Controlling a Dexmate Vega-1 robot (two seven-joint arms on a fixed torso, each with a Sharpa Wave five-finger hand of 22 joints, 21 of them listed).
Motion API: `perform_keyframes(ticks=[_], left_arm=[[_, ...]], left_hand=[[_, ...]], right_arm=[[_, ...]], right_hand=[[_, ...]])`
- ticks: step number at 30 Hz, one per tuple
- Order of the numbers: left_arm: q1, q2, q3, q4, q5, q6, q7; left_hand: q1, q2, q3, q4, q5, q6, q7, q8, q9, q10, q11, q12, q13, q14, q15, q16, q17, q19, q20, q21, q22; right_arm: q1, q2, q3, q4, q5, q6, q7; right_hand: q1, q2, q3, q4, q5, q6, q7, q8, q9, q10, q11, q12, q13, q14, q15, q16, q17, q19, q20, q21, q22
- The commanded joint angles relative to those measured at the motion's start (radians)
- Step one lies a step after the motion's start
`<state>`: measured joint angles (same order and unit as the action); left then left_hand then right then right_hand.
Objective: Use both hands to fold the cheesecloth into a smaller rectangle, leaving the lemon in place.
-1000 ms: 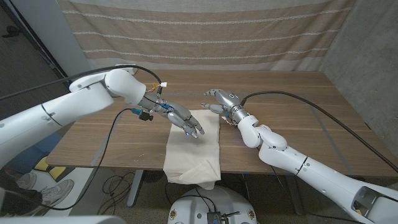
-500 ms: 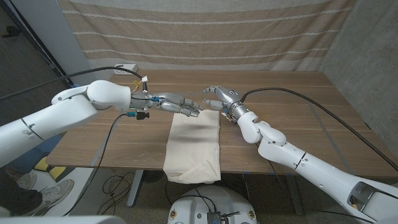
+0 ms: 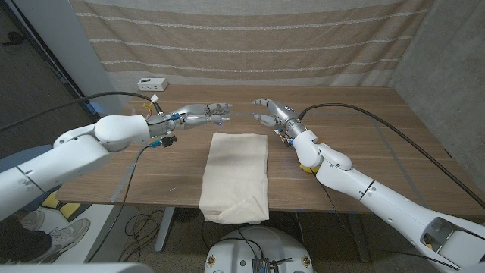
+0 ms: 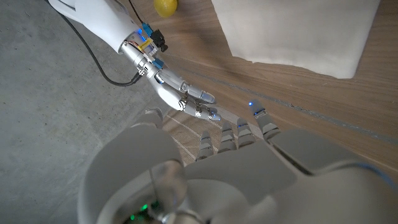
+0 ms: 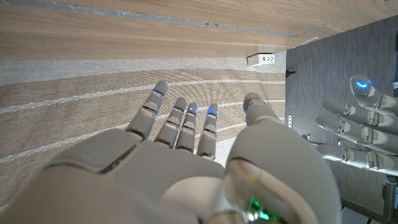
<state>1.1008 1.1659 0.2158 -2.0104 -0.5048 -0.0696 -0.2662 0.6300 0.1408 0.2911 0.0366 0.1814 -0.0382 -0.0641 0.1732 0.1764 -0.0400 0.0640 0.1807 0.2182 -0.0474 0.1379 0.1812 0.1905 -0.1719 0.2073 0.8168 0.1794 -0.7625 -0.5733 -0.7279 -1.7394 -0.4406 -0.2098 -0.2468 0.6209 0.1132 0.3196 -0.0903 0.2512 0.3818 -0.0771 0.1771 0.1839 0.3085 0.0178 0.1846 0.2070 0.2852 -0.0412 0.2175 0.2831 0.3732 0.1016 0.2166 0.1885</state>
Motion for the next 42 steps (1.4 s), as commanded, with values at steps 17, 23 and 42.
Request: perform_keyframes(ticks=[17, 23, 42], left_arm=[[-0.035, -0.237, 0.034, 0.228, 0.005, -0.165, 0.124], [-0.059, -0.272, 0.055, 0.261, 0.056, -0.164, 0.182], [-0.179, -0.360, 0.113, 0.439, 0.002, -0.220, 0.094]], left_hand=[[-0.032, -0.005, -0.003, -0.001, 0.002, 0.005, -0.014, 0.009, 0.003, -0.006, -0.002, 0.010, -0.007, -0.014, -0.010, 0.006, 0.002, -0.117, -0.001, -0.010, 0.002], [-0.040, -0.009, -0.002, -0.008, 0.004, 0.037, -0.018, 0.019, 0.002, 0.024, -0.003, 0.026, -0.014, 0.013, -0.028, 0.018, -0.002, -0.083, -0.007, -0.008, 0.002], [-0.066, 0.011, 0.007, -0.007, 0.001, 0.105, -0.004, 0.030, 0.002, 0.087, 0.000, 0.046, -0.022, 0.053, -0.048, 0.030, -0.003, -0.036, -0.012, -0.011, 0.003]], right_arm=[[-0.019, 0.016, 0.147, 0.077, 0.379, 0.157, -0.017], [-0.026, 0.022, 0.186, 0.114, 0.510, 0.226, 0.032], [-0.060, 0.038, 0.251, 0.151, 0.654, 0.253, -0.031]], right_hand=[[-0.012, 0.012, 0.009, 0.004, -0.011, 0.006, 0.015, 0.008, 0.003, -0.003, 0.018, 0.009, 0.001, -0.007, 0.008, 0.001, 0.002, -0.003, 0.005, 0.005, 0.001], [-0.034, 0.033, 0.007, 0.021, -0.023, 0.007, 0.025, 0.011, 0.003, 0.002, 0.031, 0.013, 0.001, 0.005, 0.018, 0.012, 0.009, 0.004, 0.034, 0.007, 0.002], [-0.063, 0.070, 0.021, 0.049, -0.045, 0.039, 0.060, 0.022, 0.002, 0.049, 0.067, 0.031, 0.000, 0.042, 0.030, 0.034, 0.019, 0.027, 0.046, 0.016, 0.002]])
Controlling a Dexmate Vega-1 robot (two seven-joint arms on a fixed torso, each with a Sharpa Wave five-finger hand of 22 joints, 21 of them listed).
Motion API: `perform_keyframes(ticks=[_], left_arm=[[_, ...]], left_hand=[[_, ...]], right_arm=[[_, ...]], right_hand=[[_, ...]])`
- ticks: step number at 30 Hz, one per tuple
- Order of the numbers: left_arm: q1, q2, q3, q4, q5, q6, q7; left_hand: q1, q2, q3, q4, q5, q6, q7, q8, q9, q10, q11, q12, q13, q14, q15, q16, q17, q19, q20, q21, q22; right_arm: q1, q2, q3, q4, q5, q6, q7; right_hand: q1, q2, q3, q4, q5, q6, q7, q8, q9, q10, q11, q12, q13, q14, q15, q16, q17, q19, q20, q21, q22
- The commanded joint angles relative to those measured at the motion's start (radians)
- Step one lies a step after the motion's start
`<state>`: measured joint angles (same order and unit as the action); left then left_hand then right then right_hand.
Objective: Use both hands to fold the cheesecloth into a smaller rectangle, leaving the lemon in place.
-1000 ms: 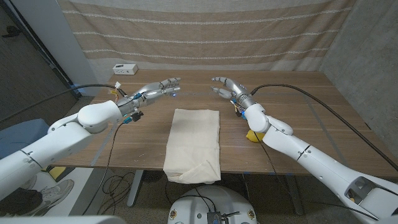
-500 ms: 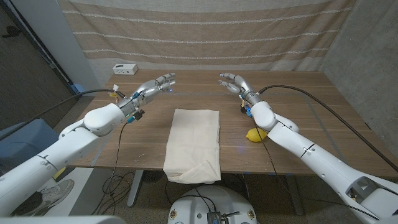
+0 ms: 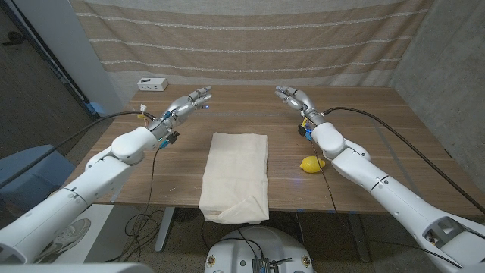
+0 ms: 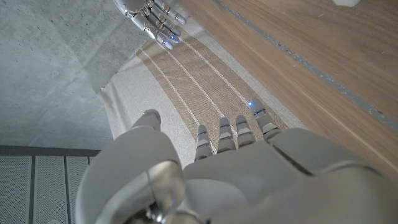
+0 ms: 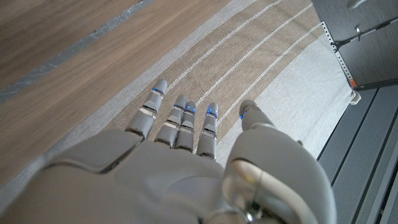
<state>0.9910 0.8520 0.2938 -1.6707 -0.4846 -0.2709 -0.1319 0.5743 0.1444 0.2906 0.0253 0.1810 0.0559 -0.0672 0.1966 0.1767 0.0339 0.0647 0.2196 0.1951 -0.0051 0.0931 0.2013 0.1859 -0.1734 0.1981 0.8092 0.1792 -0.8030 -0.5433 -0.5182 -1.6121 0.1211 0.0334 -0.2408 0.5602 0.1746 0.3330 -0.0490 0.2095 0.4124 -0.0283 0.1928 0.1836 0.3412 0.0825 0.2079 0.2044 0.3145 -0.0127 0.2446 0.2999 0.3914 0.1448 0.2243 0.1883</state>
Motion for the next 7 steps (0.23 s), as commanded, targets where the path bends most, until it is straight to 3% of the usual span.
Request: perform_keyframes(ticks=[1, 7], left_arm=[[-0.077, -0.046, 0.040, 0.110, -0.019, -0.017, -0.049], [-0.088, -0.076, 0.047, 0.150, -0.082, 0.035, -0.056]], left_hand=[[-0.010, 0.008, 0.008, 0.004, 0.002, 0.011, -0.001, 0.006, 0.002, 0.014, 0.000, 0.007, 0.001, 0.011, -0.004, 0.010, 0.002, -0.034, -0.002, -0.003, 0.003], [-0.012, 0.020, 0.017, 0.004, 0.003, -0.008, 0.006, -0.005, 0.002, 0.008, 0.006, 0.002, 0.000, 0.014, 0.001, 0.009, 0.001, -0.032, 0.001, -0.007, 0.004]], right_arm=[[-0.022, 0.006, 0.041, 0.020, 0.087, 0.003, -0.049], [-0.050, 0.013, 0.041, -0.003, 0.080, 0.033, -0.093]], right_hand=[[-0.001, 0.009, 0.010, 0.007, -0.004, 0.012, 0.013, 0.008, 0.003, 0.020, 0.006, 0.009, 0.003, 0.015, 0.003, 0.007, 0.002, 0.009, 0.003, 0.008, 0.002], [0.019, 0.014, 0.029, -0.006, -0.005, 0.018, 0.015, 0.008, 0.002, 0.025, 0.000, 0.009, 0.002, 0.016, 0.006, 0.007, 0.000, 0.010, 0.000, 0.008, 0.002]])
